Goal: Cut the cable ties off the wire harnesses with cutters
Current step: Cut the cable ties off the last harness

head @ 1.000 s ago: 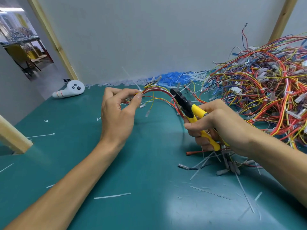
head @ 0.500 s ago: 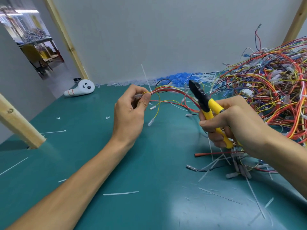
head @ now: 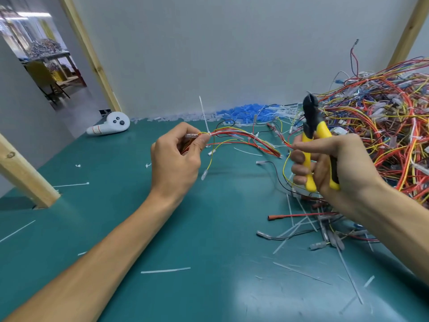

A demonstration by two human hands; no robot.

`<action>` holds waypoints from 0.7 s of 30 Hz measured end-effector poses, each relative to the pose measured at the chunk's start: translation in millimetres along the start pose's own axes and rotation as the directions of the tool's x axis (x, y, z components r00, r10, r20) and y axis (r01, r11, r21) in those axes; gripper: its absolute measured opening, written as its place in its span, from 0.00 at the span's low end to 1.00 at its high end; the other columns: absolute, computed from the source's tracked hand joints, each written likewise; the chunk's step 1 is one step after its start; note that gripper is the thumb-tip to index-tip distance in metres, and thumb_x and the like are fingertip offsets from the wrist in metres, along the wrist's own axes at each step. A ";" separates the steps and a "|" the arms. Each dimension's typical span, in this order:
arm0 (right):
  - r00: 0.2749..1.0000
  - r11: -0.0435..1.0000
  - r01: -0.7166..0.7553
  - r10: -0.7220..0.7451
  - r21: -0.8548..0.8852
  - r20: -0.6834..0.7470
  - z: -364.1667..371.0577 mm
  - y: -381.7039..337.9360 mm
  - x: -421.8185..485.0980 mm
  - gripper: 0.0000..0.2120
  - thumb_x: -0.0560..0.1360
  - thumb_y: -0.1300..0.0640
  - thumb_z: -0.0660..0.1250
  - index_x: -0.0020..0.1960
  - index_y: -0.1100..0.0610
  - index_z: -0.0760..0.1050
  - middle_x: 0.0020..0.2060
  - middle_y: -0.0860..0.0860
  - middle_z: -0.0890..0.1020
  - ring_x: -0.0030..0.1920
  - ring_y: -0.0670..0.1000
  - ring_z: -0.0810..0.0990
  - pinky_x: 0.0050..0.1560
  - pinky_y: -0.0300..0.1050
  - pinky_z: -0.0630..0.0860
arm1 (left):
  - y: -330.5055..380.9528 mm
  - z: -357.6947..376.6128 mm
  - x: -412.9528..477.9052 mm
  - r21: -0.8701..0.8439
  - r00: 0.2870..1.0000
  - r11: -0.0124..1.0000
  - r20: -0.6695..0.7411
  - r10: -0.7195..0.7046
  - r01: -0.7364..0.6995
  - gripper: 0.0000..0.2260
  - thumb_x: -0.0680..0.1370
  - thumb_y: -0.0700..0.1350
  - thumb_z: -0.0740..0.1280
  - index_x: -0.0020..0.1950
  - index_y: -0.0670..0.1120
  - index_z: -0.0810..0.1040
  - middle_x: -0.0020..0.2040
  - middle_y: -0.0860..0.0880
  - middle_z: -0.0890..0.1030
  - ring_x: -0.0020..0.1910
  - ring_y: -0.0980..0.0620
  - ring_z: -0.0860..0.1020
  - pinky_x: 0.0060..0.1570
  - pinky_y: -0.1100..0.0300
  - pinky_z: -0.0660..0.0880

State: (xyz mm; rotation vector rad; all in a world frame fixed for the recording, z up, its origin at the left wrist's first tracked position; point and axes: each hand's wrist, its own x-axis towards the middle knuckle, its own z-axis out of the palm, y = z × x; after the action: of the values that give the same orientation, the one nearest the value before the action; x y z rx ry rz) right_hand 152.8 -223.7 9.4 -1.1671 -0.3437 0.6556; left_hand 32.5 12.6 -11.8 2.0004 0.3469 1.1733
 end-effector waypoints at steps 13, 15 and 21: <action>0.753 0.129 0.503 -0.551 -0.855 0.360 3.9 13.7 -4.9 0.18 0.66 0.62 0.80 0.53 0.51 0.83 0.43 0.48 0.81 0.42 0.45 0.77 0.43 0.29 0.68 | 16.9 2.8 -13.0 0.129 0.926 0.921 0.141 0.351 -0.369 0.03 0.76 0.35 0.73 0.43 0.39 0.81 0.38 0.48 0.80 0.38 0.46 0.78 0.38 0.47 0.76; 0.770 0.103 0.502 -0.506 -0.859 0.389 5.1 16.8 -5.6 0.18 0.66 0.62 0.80 0.54 0.51 0.83 0.45 0.48 0.80 0.41 0.50 0.78 0.42 0.34 0.71 | 17.8 1.6 -13.1 0.147 0.902 0.894 0.166 0.400 -0.423 0.04 0.76 0.34 0.74 0.42 0.39 0.81 0.37 0.48 0.79 0.38 0.45 0.76 0.38 0.47 0.75; 0.787 0.052 0.471 -0.477 -0.881 0.392 7.3 18.2 -6.6 0.16 0.67 0.60 0.78 0.53 0.50 0.82 0.44 0.47 0.78 0.40 0.53 0.78 0.42 0.52 0.77 | 18.8 -0.4 -12.5 0.218 0.858 0.832 0.186 0.478 -0.511 0.05 0.76 0.35 0.75 0.41 0.39 0.82 0.36 0.49 0.77 0.37 0.46 0.72 0.40 0.51 0.71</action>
State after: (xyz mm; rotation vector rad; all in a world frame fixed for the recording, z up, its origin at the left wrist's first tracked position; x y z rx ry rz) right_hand 138.2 -218.2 -4.3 -2.1074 -1.2337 -0.3396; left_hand 22.7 -6.8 -5.6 2.4775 -0.1061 1.3579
